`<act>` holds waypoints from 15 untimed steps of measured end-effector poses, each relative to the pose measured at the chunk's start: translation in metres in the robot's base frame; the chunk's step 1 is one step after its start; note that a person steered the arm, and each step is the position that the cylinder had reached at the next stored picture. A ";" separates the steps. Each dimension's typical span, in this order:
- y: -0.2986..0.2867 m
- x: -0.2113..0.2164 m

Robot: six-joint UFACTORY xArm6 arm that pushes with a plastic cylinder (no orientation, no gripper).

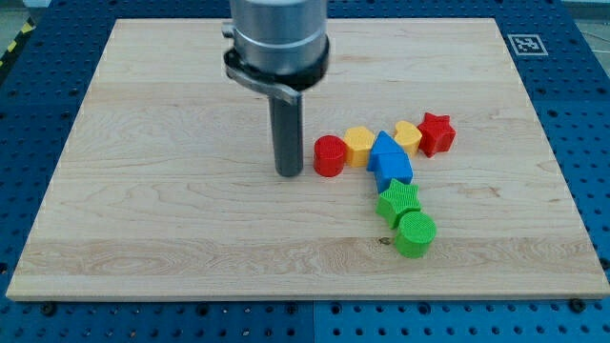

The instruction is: Move your arm to the bottom right of the board

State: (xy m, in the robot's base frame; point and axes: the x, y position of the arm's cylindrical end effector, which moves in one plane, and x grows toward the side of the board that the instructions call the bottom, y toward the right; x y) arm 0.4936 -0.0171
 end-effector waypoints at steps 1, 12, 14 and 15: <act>0.002 0.024; -0.028 -0.301; 0.018 -0.300; 0.019 -0.300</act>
State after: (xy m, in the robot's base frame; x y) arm 0.1941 0.0014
